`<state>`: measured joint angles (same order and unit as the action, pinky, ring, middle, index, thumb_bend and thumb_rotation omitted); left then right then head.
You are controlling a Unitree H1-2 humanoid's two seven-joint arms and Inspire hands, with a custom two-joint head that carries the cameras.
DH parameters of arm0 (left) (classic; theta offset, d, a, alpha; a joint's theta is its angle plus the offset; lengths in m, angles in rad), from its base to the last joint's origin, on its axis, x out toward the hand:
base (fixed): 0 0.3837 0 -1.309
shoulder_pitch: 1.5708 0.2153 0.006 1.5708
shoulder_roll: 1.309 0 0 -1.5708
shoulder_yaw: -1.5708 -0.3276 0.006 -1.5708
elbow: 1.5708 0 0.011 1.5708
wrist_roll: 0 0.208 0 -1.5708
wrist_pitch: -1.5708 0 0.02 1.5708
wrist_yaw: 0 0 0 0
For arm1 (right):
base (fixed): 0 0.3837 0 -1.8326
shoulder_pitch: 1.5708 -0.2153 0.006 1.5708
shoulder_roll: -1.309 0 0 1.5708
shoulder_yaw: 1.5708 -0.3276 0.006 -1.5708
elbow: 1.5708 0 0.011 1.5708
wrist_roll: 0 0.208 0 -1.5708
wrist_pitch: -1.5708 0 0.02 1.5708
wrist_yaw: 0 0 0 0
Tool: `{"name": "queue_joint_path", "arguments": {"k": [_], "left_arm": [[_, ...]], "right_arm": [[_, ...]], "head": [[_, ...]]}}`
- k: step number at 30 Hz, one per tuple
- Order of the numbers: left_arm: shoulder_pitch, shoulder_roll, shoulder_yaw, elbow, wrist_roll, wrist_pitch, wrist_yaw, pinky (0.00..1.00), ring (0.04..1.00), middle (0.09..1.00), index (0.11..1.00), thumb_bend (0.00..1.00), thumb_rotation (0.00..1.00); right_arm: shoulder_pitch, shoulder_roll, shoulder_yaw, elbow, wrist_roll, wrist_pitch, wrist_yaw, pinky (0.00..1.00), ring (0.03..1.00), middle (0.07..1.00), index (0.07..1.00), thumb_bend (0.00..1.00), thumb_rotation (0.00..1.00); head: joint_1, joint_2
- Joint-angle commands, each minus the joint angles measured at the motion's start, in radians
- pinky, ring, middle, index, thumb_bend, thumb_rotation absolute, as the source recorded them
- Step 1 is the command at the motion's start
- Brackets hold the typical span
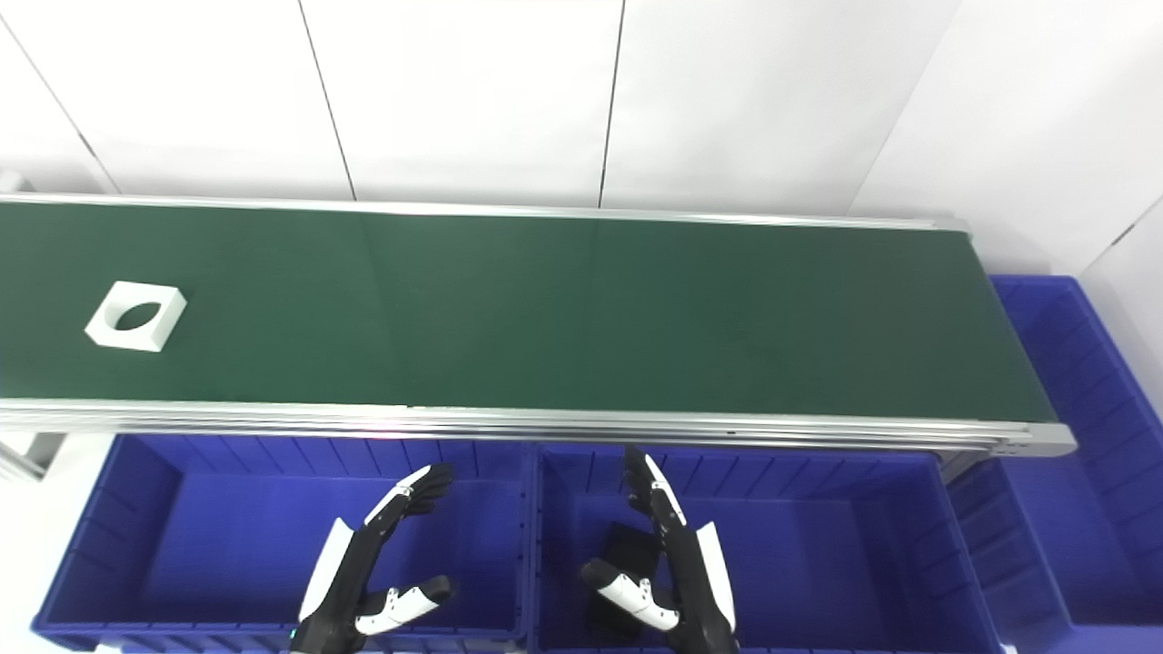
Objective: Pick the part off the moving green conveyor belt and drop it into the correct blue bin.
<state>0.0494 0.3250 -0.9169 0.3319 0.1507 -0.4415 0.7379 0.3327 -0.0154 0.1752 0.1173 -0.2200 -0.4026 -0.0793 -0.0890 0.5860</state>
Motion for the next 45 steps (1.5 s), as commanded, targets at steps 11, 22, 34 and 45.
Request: {"name": "queue_joint_path", "arguments": {"k": [11,22,34,45], "left_arm": [[-0.025,-0.015,0.016,0.008,-0.016,-0.028,0.006,0.77,0.808,0.834,0.836,0.79,0.8],[-0.021,-0.014,0.04,-0.033,-0.017,-0.028,-0.011,0.76,0.813,0.843,0.842,0.8,0.78],[-0.024,0.038,0.179,-0.325,0.071,-0.028,0.018,0.76,0.811,0.842,0.85,0.75,0.64],[-0.025,0.067,0.449,-0.489,0.041,-0.028,-0.209,0.8,0.854,0.891,0.905,0.72,0.57]], "right_arm": [[-0.023,0.002,0.008,0.007,-0.008,-0.064,-0.011,0.86,0.918,0.93,0.93,0.96,0.74],[-0.045,-0.018,0.024,0.041,-0.023,-0.067,-0.034,0.9,0.946,0.943,0.937,0.96,0.76],[-0.071,-0.056,0.082,0.075,-0.011,-0.067,-0.098,0.9,0.95,0.956,0.948,0.94,0.79],[-0.099,-0.078,0.119,0.1,0.005,-0.067,-0.146,0.91,0.953,0.958,0.956,0.96,0.81]], "head": [[0.024,-0.016],[0.148,-0.052],[0.198,-0.081],[0.221,-0.095]]}}
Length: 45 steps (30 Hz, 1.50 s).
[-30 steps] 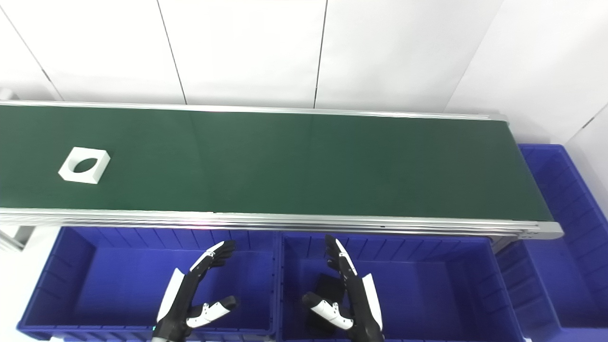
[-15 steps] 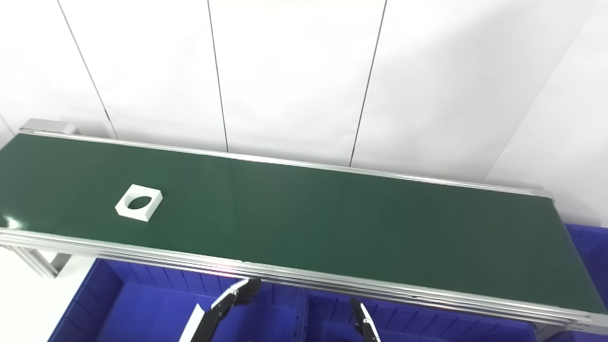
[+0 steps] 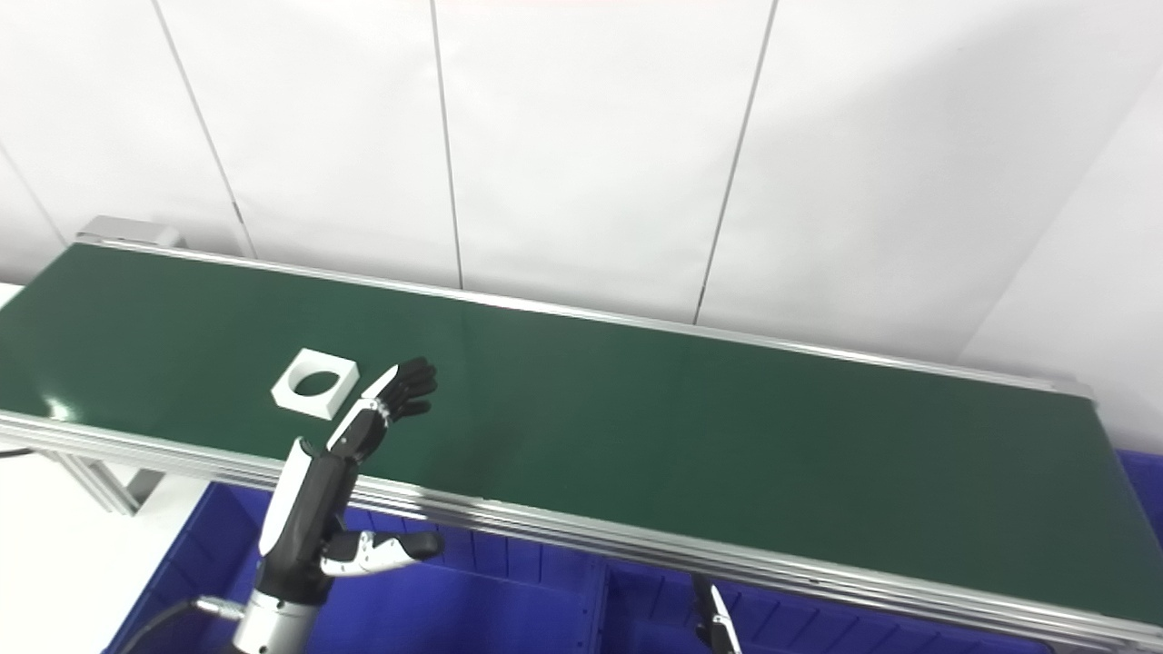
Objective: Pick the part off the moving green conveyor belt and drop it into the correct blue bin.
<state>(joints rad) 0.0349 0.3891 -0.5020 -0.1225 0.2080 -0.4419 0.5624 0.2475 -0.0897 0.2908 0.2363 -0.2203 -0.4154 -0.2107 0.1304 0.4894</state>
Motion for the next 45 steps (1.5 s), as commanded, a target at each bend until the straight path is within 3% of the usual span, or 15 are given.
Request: {"name": "queue_joint_path", "arguments": {"k": [1,9,13,17,23,28,31,37,45], "left_arm": [[-0.008,-0.001,0.063,-0.037,-0.027,-0.026,-0.063,0.8,0.854,0.89,0.904,0.71,0.57],[-0.053,0.011,0.272,-0.012,-0.037,0.039,-0.285,0.87,0.895,0.916,0.919,0.75,0.52],[-0.108,0.049,0.34,0.05,-0.007,0.094,-0.389,0.89,0.915,0.923,0.932,0.8,0.44],[-0.161,0.071,0.375,0.091,0.068,0.171,-0.46,0.89,0.92,0.927,0.941,0.8,0.43],[-0.242,0.096,0.388,0.159,0.146,0.244,-0.548,0.86,0.912,0.935,0.934,0.82,0.34],[-0.303,0.104,0.386,0.2,0.255,0.338,-0.586,0.85,0.919,0.944,0.942,0.83,0.34],[-0.345,0.109,0.376,0.252,0.3,0.362,-0.597,0.88,0.937,0.948,0.951,0.84,0.3],[-0.425,0.126,0.324,0.391,0.388,0.321,-0.588,0.92,0.947,0.947,0.947,0.86,0.24],[-0.537,0.112,0.247,0.601,0.47,0.276,-0.545,0.89,0.932,0.93,0.913,0.92,0.16]], "right_arm": [[-0.016,-0.005,0.006,-0.018,0.012,-0.054,-0.014,0.9,0.954,0.96,0.956,0.96,0.8],[-0.034,-0.022,0.029,-0.021,0.051,-0.055,-0.02,0.92,0.948,0.952,0.951,0.96,0.78],[-0.041,-0.034,0.045,-0.022,0.063,-0.055,-0.034,0.91,0.924,0.926,0.936,0.91,0.76],[-0.042,-0.047,0.061,-0.03,0.08,-0.055,-0.04,0.92,0.92,0.922,0.938,0.88,0.75],[-0.046,-0.058,0.076,-0.036,0.097,-0.055,-0.045,0.9,0.901,0.909,0.924,0.91,0.75],[-0.045,-0.062,0.079,-0.048,0.107,-0.055,-0.04,0.91,0.915,0.918,0.926,0.91,0.74],[-0.045,-0.065,0.079,-0.053,0.113,-0.055,-0.034,0.92,0.915,0.916,0.925,0.92,0.75],[-0.048,-0.07,0.079,-0.056,0.109,-0.055,-0.038,0.93,0.917,0.917,0.922,0.92,0.77],[-0.046,-0.069,0.07,-0.062,0.127,-0.055,-0.02,0.95,0.936,0.921,0.927,0.92,0.76]], "head": [[0.005,0.0],[0.014,-0.003],[0.021,0.005],[0.02,0.012],[0.029,0.02],[0.034,0.031],[0.038,0.03],[0.041,0.034],[0.054,0.04]]}}
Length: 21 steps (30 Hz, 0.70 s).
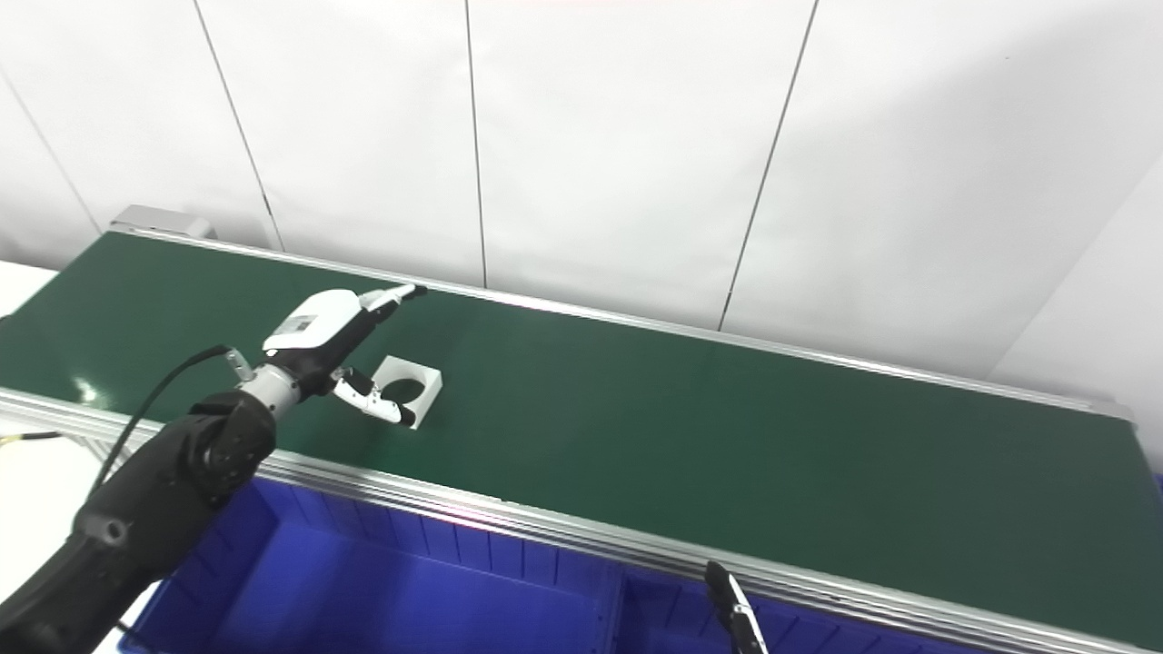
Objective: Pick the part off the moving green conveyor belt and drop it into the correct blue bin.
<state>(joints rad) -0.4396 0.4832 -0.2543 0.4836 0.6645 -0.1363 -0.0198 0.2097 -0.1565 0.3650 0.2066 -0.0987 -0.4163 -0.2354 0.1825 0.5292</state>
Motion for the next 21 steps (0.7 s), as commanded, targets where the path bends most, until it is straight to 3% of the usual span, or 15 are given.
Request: {"name": "queue_joint_path", "arguments": {"k": [1,7,14,21], "left_arm": [[-0.073,0.015,-0.009,0.015,0.018,-0.033,0.04,0.89,0.928,0.926,0.904,0.93,0.14],[-0.13,0.006,-0.075,0.124,0.05,-0.083,0.05,0.91,0.922,0.918,0.89,0.94,0.11],[-0.147,-0.019,-0.11,0.157,0.055,-0.096,0.051,0.88,0.893,0.894,0.869,0.89,0.01],[-0.164,-0.059,-0.107,0.207,0.018,-0.146,0.055,0.73,0.806,0.823,0.803,0.79,0.0]], "right_arm": [[-0.008,-0.004,-0.005,-0.033,0.006,-0.054,0.006,0.95,0.938,0.921,0.928,0.92,0.76],[-0.006,-0.008,-0.01,-0.036,0.004,-0.054,0.006,0.97,0.953,0.928,0.933,0.88,0.77],[-0.004,-0.007,-0.018,-0.038,0.006,-0.054,0.008,0.98,0.951,0.928,0.93,0.89,0.77],[0.0,-0.006,-0.029,-0.038,0.011,-0.054,0.012,0.98,0.95,0.926,0.929,0.9,0.78]], "head": [[0.003,0.0],[0.017,0.004],[0.025,0.009],[0.024,0.015]]}}
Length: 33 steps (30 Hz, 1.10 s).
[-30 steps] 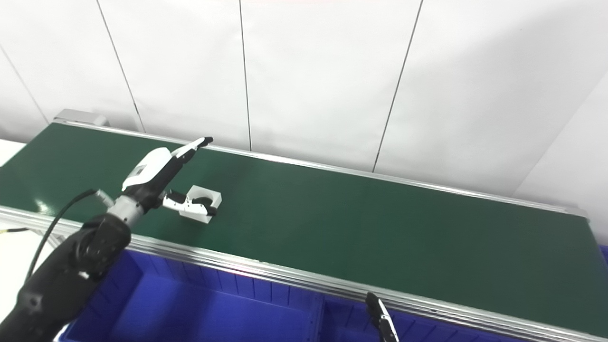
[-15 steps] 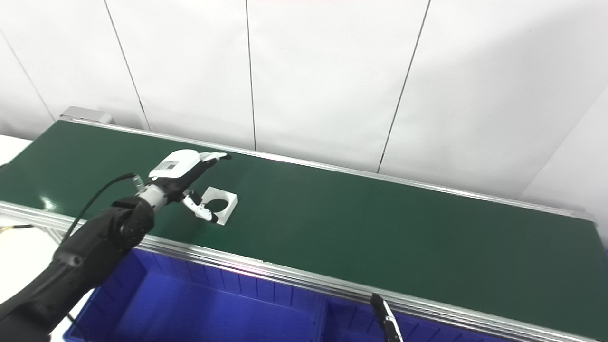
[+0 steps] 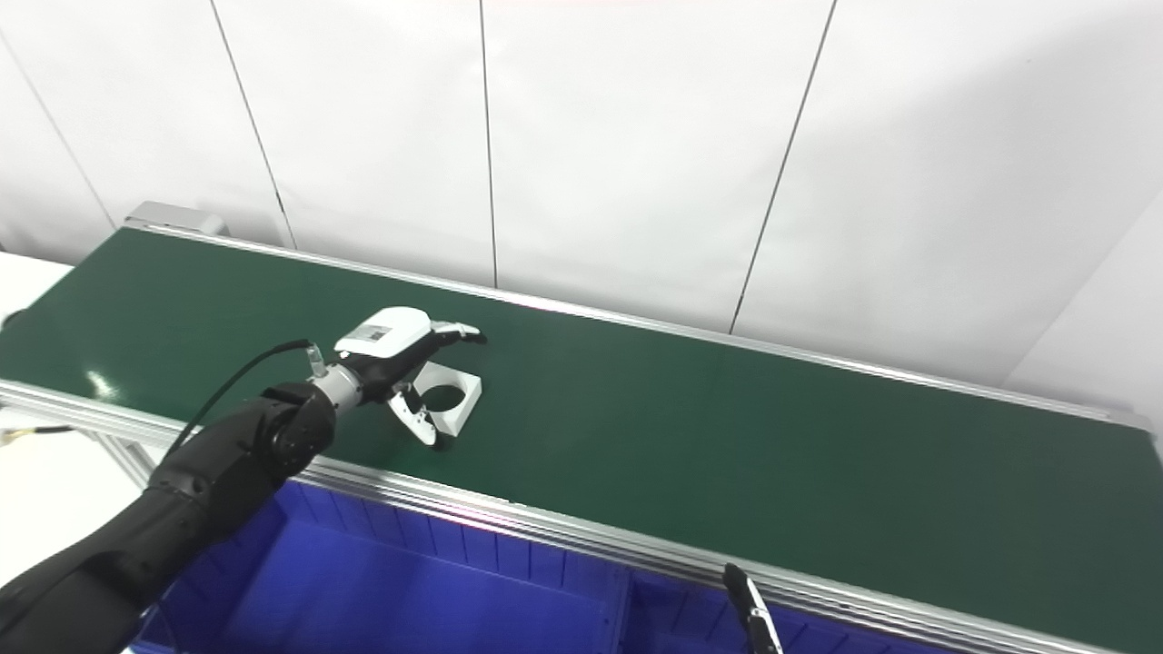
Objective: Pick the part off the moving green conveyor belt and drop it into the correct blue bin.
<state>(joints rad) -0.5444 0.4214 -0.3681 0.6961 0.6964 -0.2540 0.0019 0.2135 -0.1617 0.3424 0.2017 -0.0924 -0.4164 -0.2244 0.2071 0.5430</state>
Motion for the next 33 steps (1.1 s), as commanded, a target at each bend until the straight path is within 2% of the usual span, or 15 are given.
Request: {"name": "queue_joint_path", "arguments": {"k": [1,4,5,6,7,9,12,13,15,18,20,22,24,29,33], "left_arm": [[-0.061,-0.002,0.006,-0.001,-0.015,-0.032,0.035,0.7,0.775,0.803,0.779,0.77,0.0],[-0.075,-0.018,-0.008,0.032,0.007,-0.054,0.063,0.65,0.71,0.746,0.736,0.72,0.0],[-0.08,-0.023,-0.014,0.039,0.014,-0.055,0.069,0.52,0.548,0.61,0.683,0.59,0.0],[-0.083,-0.025,-0.019,0.044,0.018,-0.054,0.072,0.43,0.487,0.559,0.659,0.55,0.0],[-0.085,-0.029,-0.018,0.042,0.008,-0.04,0.053,0.38,0.456,0.533,0.646,0.53,0.0],[-0.09,-0.034,-0.018,0.037,-0.01,-0.018,0.013,0.26,0.419,0.501,0.511,0.51,0.0],[-0.093,-0.037,-0.018,0.037,-0.025,-0.007,-0.017,0.22,0.413,0.495,0.492,0.5,0.0],[-0.092,-0.037,-0.016,0.035,-0.028,-0.003,-0.02,0.2,0.328,0.484,0.489,0.51,0.0],[-0.09,-0.039,-0.006,0.029,-0.039,0.007,-0.027,0.19,0.268,0.474,0.487,0.52,0.0],[-0.081,-0.032,0.015,0.004,-0.069,0.008,-0.037,0.25,0.315,0.412,0.5,0.52,0.0],[-0.07,-0.026,0.032,-0.028,-0.083,0.012,-0.035,0.24,0.306,0.402,0.501,0.52,0.0],[-0.055,-0.021,0.055,-0.064,-0.094,0.004,-0.012,0.23,0.286,0.455,0.489,0.52,0.0],[-0.037,-0.018,0.08,-0.104,-0.102,-0.005,0.013,0.27,0.321,0.421,0.502,0.52,0.0],[0.046,-0.037,0.205,-0.352,-0.217,-0.012,0.033,0.3,0.347,0.412,0.518,0.51,0.0],[0.113,-0.059,0.259,-0.527,-0.292,-0.022,0.019,0.38,0.406,0.474,0.537,0.5,0.0]], "right_arm": [[-0.004,0.0,-0.008,-0.033,0.005,-0.054,0.002,0.98,0.948,0.925,0.928,0.89,0.78],[-0.003,0.001,-0.013,-0.036,0.008,-0.054,0.005,0.97,0.941,0.921,0.924,0.89,0.78],[-0.003,0.002,-0.015,-0.037,0.009,-0.054,0.008,0.97,0.947,0.925,0.926,0.89,0.79],[-0.002,0.002,-0.016,-0.038,0.011,-0.054,0.01,0.98,0.951,0.927,0.926,0.89,0.79],[-0.002,0.003,-0.017,-0.038,0.009,-0.054,0.01,0.98,0.953,0.928,0.927,0.89,0.79],[-0.001,0.005,-0.02,-0.038,0.008,-0.054,0.009,0.98,0.947,0.922,0.924,0.9,0.8],[-0.001,0.007,-0.022,-0.037,0.009,-0.054,0.012,0.97,0.942,0.918,0.922,0.9,0.8],[-0.001,0.007,-0.023,-0.037,0.007,-0.054,0.011,0.97,0.942,0.918,0.922,0.9,0.8],[0.001,0.009,-0.025,-0.038,0.011,-0.054,0.016,0.97,0.95,0.925,0.921,0.91,0.8],[0.002,0.013,-0.028,-0.039,0.016,-0.054,0.022,0.98,0.957,0.931,0.921,0.9,0.8],[0.003,0.015,-0.029,-0.04,0.018,-0.054,0.023,0.97,0.955,0.928,0.922,0.9,0.8],[0.005,0.014,-0.026,-0.042,0.009,-0.054,0.017,0.97,0.956,0.929,0.924,0.9,0.8],[0.006,0.013,-0.022,-0.047,-0.004,-0.054,0.007,0.96,0.947,0.924,0.923,0.9,0.81],[0.015,0.018,-0.017,-0.065,-0.015,-0.054,0.0,0.95,0.926,0.909,0.918,0.9,0.8],[0.023,0.015,-0.006,-0.077,-0.036,-0.054,-0.014,0.92,0.918,0.906,0.916,0.87,0.79]], "head": [[0.0,0.001],[0.002,0.003],[0.002,0.003],[0.002,0.003],[0.002,0.004],[0.002,0.004],[0.002,0.005],[0.003,0.006],[0.003,0.008],[0.002,0.009],[0.001,0.01],[-0.005,0.015],[-0.014,0.019],[-0.06,0.037],[-0.088,0.054]]}}
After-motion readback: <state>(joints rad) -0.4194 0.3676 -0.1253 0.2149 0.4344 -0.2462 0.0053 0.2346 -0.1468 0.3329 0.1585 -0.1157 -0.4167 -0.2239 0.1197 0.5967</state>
